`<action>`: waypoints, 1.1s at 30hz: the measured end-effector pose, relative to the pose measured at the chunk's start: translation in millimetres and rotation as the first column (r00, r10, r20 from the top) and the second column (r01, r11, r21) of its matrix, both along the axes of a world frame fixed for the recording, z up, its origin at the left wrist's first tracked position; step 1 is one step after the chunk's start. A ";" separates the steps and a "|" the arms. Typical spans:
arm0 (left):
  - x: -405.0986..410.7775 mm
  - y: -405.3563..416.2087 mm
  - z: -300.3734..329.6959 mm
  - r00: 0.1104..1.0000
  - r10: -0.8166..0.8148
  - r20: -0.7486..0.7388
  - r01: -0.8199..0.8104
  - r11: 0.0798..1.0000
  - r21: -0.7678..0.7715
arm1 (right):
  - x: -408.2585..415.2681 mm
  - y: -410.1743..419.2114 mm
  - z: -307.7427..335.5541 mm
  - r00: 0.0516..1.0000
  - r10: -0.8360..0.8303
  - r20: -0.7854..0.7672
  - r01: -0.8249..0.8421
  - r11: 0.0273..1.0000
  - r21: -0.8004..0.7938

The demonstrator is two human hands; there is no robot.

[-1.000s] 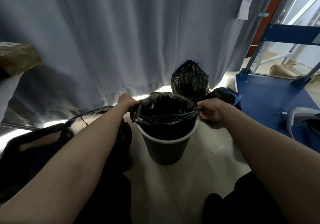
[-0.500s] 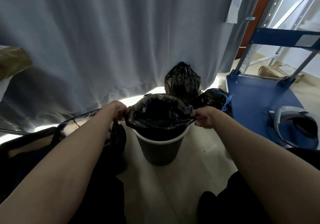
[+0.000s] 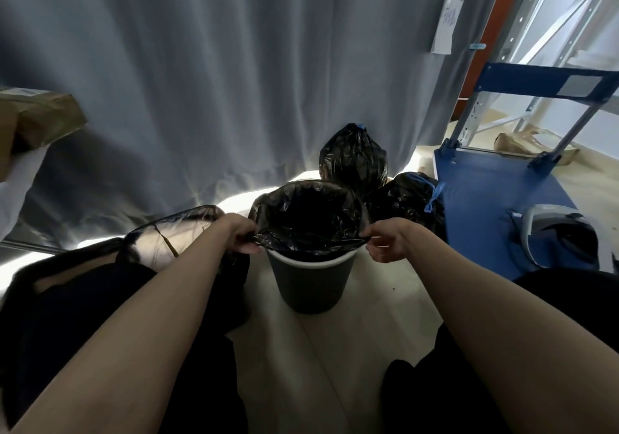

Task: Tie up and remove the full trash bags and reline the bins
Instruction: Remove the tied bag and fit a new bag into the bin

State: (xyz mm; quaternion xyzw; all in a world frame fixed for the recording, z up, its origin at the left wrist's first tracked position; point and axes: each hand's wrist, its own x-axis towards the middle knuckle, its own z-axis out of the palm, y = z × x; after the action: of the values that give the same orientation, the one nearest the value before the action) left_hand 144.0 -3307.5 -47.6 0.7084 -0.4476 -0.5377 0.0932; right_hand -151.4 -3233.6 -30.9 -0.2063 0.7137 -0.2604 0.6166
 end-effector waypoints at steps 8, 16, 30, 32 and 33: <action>0.1 28.6 2.0 0.983 0.077 -0.164 -0.070 0.996 0.049 | 1.2 13.6 0.3 0.979 0.024 0.202 -0.032 0.999 0.034; 11.4 29.1 0.5 0.968 0.060 -0.242 -0.029 0.991 0.130 | 6.9 13.4 -8.2 0.983 0.032 0.184 -0.036 0.999 0.021; -11.2 36.1 -6.6 0.993 -0.022 -0.115 0.021 1.000 -0.006 | 4.8 3.6 -40.0 0.995 0.101 -0.008 -0.101 0.995 -0.013; -17.5 40.2 -6.3 0.997 -0.025 -0.075 0.020 0.998 -0.063 | 8.1 2.5 -45.1 0.989 0.137 -0.061 -0.141 0.988 -0.065; -18.8 39.7 -8.2 0.998 -0.020 -0.060 0.015 0.997 -0.076 | 9.6 1.5 -47.3 0.985 0.147 -0.087 -0.155 0.984 -0.092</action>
State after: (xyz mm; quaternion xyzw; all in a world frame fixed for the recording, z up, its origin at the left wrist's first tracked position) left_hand 125.2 -3267.8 -55.8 0.6838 -0.4707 -0.5425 0.1286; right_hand -141.9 -3232.0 -78.2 -0.3000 0.7063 -0.2393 0.5948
